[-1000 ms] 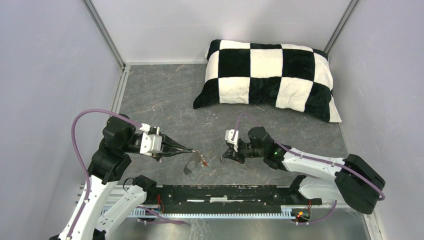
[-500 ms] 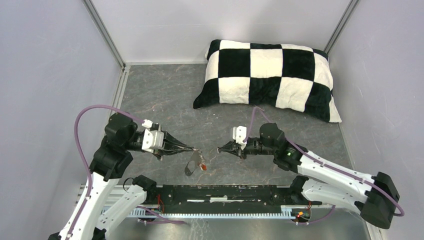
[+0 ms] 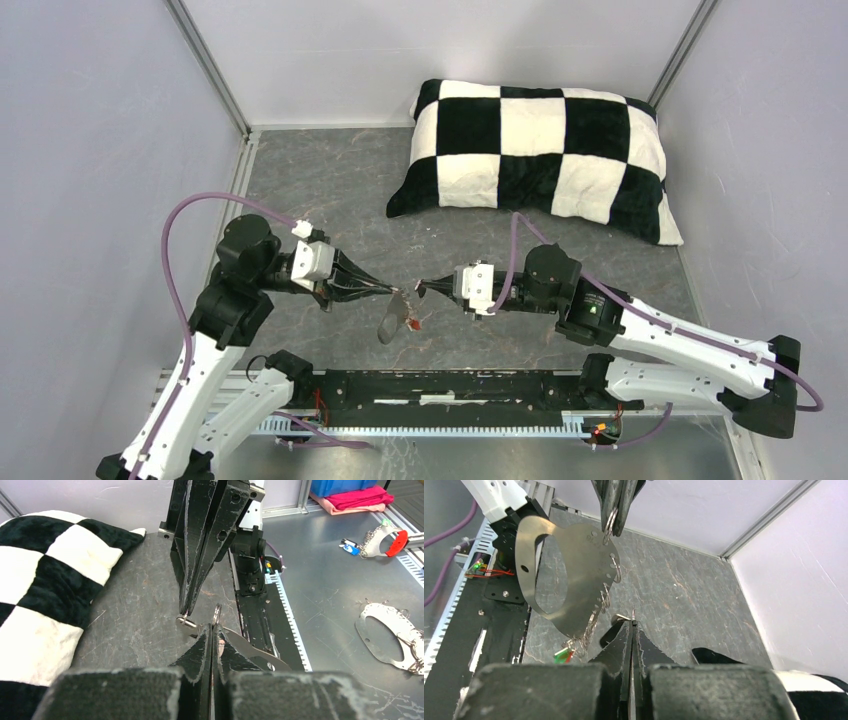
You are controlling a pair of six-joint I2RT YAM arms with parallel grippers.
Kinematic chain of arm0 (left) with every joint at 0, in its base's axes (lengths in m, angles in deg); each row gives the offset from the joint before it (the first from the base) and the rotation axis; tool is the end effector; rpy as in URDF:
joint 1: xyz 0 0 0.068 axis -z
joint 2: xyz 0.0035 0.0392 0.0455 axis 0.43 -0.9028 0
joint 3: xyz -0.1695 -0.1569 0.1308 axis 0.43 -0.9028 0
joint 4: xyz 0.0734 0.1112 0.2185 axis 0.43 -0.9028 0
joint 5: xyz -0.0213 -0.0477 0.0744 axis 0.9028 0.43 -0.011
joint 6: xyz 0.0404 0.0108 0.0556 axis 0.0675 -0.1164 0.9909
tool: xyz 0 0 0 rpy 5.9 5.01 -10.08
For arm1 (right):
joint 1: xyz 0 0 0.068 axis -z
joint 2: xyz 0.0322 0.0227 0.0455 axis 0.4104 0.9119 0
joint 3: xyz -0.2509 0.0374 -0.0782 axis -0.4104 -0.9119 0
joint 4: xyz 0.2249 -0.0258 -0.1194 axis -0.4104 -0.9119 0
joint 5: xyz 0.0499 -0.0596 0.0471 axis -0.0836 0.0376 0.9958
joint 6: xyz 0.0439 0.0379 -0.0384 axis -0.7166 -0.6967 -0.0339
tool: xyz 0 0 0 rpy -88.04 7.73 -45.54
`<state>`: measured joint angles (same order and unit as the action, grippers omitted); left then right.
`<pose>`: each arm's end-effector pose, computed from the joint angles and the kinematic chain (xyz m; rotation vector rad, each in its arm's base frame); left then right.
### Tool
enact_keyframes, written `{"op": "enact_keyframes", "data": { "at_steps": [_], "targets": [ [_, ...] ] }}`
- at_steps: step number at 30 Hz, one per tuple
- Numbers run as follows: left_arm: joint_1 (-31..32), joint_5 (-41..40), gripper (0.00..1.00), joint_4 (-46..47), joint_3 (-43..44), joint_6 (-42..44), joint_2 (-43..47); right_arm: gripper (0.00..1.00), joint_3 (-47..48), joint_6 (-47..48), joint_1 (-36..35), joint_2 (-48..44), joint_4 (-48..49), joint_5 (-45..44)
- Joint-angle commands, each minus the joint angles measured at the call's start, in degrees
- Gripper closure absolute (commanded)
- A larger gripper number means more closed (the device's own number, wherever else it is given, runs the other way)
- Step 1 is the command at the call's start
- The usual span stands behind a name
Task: Put the keys on the keyring
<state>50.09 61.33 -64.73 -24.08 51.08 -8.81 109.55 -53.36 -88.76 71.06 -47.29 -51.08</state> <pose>0.0960 -0.1021 0.3846 1.3559 1.1086 -1.1373 0.0871 0.2218 0.3519 -1.3377 1.0304 0.7822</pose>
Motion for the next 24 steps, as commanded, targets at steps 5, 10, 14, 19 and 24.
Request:
{"op": "enact_keyframes", "data": {
  "at_steps": [5, 10, 14, 19, 24],
  "targets": [
    [0.10, -0.54, 0.98, 6.32, -0.23, -6.37, -1.11, 1.00, 3.43, 2.09, -0.93, -1.61, -0.31, -2.86],
    [0.08, -1.13, 0.98, 8.90, -0.97, -8.93, -1.12, 1.00, 4.73, 2.62, -1.08, -1.68, 0.68, -1.86],
    [0.09, -1.61, 0.98, 9.17, -0.97, -9.39, -0.99, 1.00, 5.17, 2.79, -1.23, -1.43, 1.44, -0.06],
    [0.08, -2.69, 0.98, 12.05, -1.59, -13.06, -1.08, 1.00, 5.62, 3.71, -1.53, -1.41, 1.01, 1.59],
    [0.08, -3.72, 0.98, 15.61, -2.33, -17.74, -1.94, 1.00, 5.74, 4.26, -2.16, -1.96, 1.26, 1.09]
  ]
}}
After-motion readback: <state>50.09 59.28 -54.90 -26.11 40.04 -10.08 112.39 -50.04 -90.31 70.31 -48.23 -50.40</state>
